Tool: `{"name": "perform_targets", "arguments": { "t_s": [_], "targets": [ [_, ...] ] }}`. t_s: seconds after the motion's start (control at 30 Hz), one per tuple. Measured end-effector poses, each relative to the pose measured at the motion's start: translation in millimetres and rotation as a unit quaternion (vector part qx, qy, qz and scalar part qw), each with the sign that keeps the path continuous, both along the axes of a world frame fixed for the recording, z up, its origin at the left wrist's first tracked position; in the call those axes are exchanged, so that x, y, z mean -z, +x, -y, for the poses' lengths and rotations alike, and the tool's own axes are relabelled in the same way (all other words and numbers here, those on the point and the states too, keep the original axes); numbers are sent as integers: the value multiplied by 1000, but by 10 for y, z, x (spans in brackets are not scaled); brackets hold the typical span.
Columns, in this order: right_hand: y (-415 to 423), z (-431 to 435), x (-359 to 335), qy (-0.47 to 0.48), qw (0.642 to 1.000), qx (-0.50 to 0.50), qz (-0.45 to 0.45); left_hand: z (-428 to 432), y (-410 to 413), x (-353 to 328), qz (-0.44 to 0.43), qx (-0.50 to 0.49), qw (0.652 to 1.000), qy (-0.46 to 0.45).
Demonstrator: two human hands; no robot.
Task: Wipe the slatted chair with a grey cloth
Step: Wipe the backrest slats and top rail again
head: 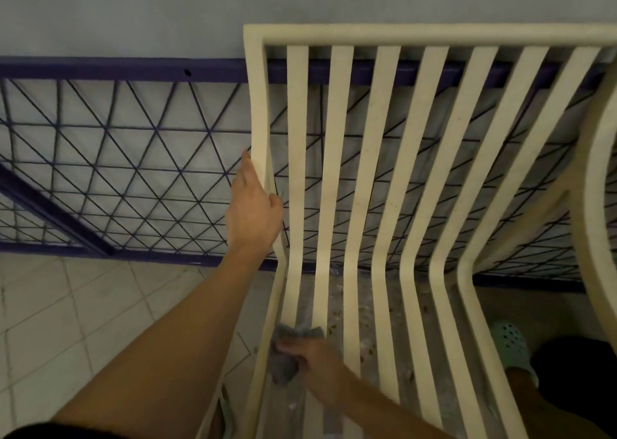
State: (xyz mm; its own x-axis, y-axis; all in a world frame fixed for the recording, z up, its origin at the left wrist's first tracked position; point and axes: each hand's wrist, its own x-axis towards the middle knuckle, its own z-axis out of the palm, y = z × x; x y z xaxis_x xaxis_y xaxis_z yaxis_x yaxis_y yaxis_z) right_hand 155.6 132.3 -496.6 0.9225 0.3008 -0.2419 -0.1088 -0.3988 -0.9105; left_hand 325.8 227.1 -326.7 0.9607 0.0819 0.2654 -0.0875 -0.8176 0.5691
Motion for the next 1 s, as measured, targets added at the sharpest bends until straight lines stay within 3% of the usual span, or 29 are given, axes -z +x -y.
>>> {"name": "perform_targets", "arguments": {
  "t_s": [0.07,0.2,0.3,0.53,0.63,0.73,0.9,1.0],
  "targets": [
    [229,271,-368,-205,967,-28,146,12,-7,6,45,40,997,49],
    [854,742,-1126,-130,971,67,186,37,-1,-8,72,66,989,108],
    [1275,1054,-1758,-111,955,115,252,69,-26,-37,68,61,989,116],
    [2010,1317,-3100,-129,834,117,524,30,-13,0,97,91,985,108],
    [2253,1400,-3182,-158,826,93,533,72,-2,-3,100,96,984,111],
    [2357,1477,-2825,-206,840,47,500,77,0,-17,106,104,983,111],
    [2432,1508,-2211,-188,858,-46,476,58,36,18,118,101,979,135],
    [2381,1529,-2191,-250,837,-117,472,50,40,33,117,97,978,143]
  ]
}}
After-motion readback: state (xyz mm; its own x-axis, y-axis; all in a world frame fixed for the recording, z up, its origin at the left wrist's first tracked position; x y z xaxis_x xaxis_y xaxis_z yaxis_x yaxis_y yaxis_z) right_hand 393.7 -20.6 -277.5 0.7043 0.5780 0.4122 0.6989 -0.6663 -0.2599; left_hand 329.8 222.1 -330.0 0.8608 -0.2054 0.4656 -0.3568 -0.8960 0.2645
